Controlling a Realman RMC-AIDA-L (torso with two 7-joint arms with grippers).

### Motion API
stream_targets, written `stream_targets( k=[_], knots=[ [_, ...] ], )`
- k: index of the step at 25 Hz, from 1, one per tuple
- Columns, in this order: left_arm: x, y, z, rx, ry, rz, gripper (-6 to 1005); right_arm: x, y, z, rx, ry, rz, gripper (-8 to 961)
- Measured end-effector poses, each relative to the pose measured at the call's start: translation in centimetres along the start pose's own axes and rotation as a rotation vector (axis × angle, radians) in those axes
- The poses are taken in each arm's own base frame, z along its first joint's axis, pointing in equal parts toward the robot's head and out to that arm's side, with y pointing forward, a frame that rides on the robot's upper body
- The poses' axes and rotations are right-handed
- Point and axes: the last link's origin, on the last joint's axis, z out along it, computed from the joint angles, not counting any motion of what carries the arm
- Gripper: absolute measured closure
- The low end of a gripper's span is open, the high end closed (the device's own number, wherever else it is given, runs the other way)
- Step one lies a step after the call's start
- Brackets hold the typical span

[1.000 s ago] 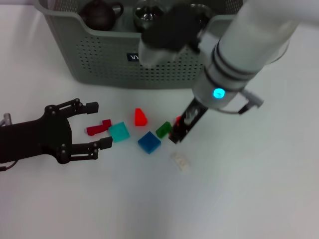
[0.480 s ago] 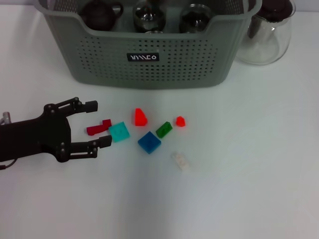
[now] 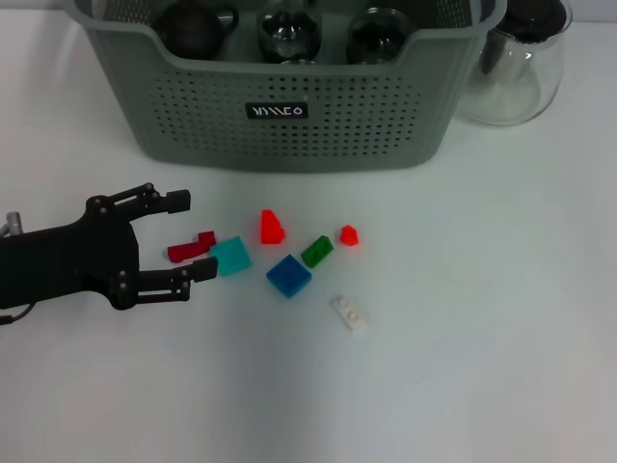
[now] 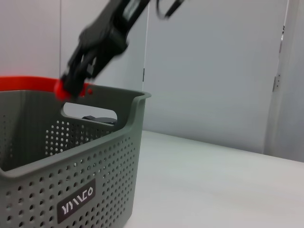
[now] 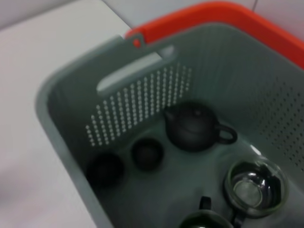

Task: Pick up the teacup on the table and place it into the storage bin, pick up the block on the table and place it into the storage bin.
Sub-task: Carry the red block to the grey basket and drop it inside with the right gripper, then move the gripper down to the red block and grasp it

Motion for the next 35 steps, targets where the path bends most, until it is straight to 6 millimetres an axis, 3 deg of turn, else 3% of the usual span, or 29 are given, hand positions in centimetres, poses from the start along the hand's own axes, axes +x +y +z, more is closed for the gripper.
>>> stream_targets(
  k=[5, 11, 16, 19, 22, 25, 31, 35],
  knots=[
    [0.1, 0.0, 0.1, -0.002, 0.001, 0.001, 113, 1.4, -0.1, 3.0, 0.022, 0.012, 0.000, 737],
    [0.0, 0.0, 0.1, -0.004, -0.001, 0.000, 114, 2.0, -0.2, 3.8, 0.044, 0.012, -0.011, 731],
    [0.0, 0.0, 0.1, -0.004, 0.000, 0.000, 114, 1.5, -0.1, 3.3, 0.040, 0.003, -0.024, 539],
    [0.0, 0.0, 0.1, -0.004, -0.001, 0.000, 113, 0.6, 0.2, 1.8, 0.024, -0.040, -0.041, 402],
    [0.0, 0.0, 0.1, -0.004, -0.002, 0.000, 113, -0.2, 0.8, -1.1, -0.029, -0.132, -0.047, 254],
    [0.0, 0.0, 0.1, -0.005, -0.004, 0.000, 113, -0.4, 1.6, -4.8, -0.099, -0.238, -0.061, 238],
    [-0.1, 0.1, 0.1, -0.005, -0.005, -0.002, 113, 2.9, 3.9, -10.0, -0.271, -0.332, -0.144, 206],
    [-0.1, 0.1, 0.0, -0.006, -0.005, -0.004, 113, 6.8, 4.5, -10.2, -0.376, -0.247, -0.202, 209]
  ],
)
